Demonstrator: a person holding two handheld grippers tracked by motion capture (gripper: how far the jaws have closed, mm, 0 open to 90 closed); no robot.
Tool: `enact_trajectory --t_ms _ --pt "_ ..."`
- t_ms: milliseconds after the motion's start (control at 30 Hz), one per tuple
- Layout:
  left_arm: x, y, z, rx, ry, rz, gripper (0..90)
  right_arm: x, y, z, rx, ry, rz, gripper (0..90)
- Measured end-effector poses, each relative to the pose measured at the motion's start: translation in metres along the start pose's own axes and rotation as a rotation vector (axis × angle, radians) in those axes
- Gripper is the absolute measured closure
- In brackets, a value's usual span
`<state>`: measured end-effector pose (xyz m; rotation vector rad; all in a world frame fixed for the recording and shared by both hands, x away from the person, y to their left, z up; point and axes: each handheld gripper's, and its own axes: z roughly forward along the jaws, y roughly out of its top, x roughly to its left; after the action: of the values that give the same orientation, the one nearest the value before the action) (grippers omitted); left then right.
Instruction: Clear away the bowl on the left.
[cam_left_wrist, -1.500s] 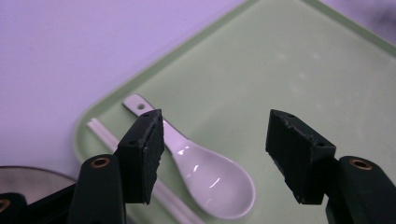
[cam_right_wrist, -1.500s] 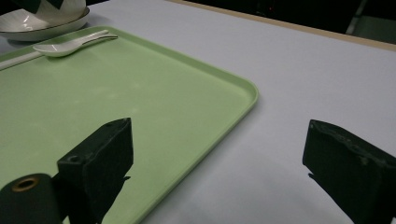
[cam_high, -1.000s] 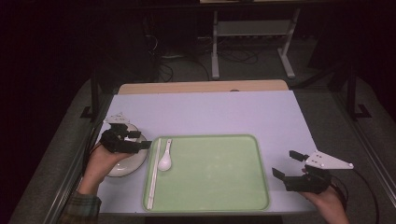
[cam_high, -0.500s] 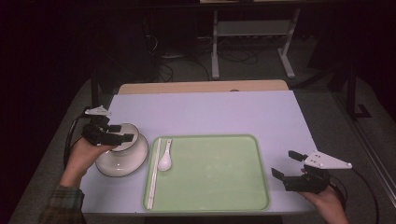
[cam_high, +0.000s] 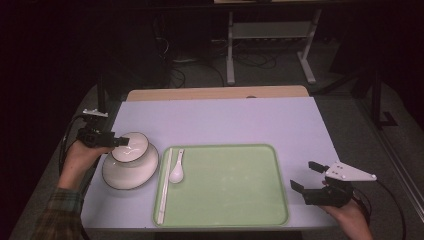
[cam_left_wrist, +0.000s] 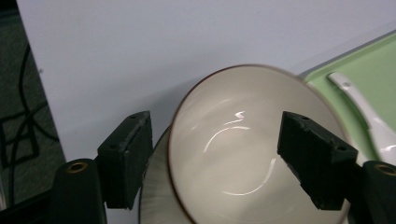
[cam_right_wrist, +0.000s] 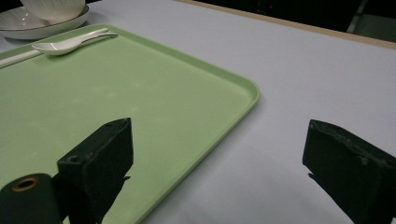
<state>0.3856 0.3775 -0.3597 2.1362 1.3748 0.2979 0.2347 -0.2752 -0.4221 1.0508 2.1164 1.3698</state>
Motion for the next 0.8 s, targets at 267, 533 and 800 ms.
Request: enact_trajectory --t_ms 267,533,800 --pt "0.013 -0.006 0.019 0.102 0.008 -0.050 39.7 0.000 -0.001 0.001 0.006 0.000 -0.001 8.0" --pt "0.018 -0.015 0.034 0.159 -0.025 -0.075 55.5 0.000 -0.001 0.001 0.003 -0.002 0.002 8.0" --pt "0.015 -0.015 0.040 0.181 -0.032 -0.078 66.9 -0.001 -0.001 0.000 0.003 -0.005 0.003 8.0"
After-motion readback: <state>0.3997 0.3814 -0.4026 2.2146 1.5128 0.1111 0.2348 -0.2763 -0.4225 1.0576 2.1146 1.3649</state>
